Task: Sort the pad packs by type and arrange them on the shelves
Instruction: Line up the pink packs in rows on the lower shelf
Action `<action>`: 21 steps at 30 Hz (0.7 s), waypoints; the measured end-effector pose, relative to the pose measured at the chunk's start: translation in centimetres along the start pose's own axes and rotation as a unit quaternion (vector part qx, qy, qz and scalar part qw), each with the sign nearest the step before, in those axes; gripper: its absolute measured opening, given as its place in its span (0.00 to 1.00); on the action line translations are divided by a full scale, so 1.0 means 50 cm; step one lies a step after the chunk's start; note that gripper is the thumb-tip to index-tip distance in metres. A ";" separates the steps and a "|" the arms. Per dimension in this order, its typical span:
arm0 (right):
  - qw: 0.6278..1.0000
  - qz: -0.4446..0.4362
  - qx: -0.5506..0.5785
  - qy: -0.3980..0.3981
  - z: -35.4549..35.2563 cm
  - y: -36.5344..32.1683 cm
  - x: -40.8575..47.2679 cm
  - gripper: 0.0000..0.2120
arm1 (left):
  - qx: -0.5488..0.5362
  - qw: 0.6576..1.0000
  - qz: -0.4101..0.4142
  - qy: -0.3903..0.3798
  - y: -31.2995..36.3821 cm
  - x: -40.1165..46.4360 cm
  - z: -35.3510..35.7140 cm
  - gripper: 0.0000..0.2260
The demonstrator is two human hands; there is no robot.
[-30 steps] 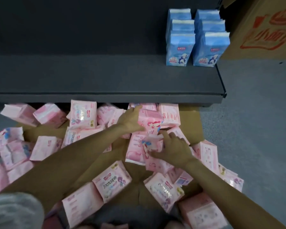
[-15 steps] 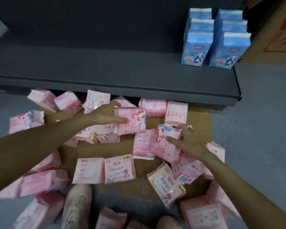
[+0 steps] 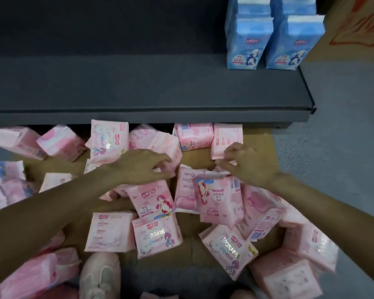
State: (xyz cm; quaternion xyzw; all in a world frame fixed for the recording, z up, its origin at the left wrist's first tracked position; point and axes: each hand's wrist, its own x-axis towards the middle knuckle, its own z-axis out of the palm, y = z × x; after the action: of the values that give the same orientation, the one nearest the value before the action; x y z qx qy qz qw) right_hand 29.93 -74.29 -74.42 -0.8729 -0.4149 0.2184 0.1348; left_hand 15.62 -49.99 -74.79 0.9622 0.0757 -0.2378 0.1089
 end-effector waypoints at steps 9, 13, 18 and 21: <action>0.970 0.234 -0.043 -0.048 0.070 0.013 0.144 0.26 | -0.057 0.984 -0.115 0.123 0.031 0.093 -0.008 0.39; 0.953 0.269 -0.138 -0.010 0.105 -0.006 0.162 0.25 | -0.045 0.986 -0.147 0.071 0.044 0.125 0.016 0.36; 0.969 0.194 -0.150 0.031 0.059 -0.012 0.117 0.20 | -0.080 0.986 -0.125 0.076 0.006 0.105 0.040 0.31; 0.985 0.124 -0.025 0.114 -0.010 -0.025 0.051 0.19 | -0.089 0.988 -0.122 0.039 -0.018 0.088 0.051 0.33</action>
State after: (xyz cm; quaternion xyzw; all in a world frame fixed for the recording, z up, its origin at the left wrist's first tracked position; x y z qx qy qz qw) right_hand 30.78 -71.54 -74.15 -0.9399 -0.2906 0.1220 0.1314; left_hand 18.15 -49.36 -79.25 0.9408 0.2177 -0.2036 0.1615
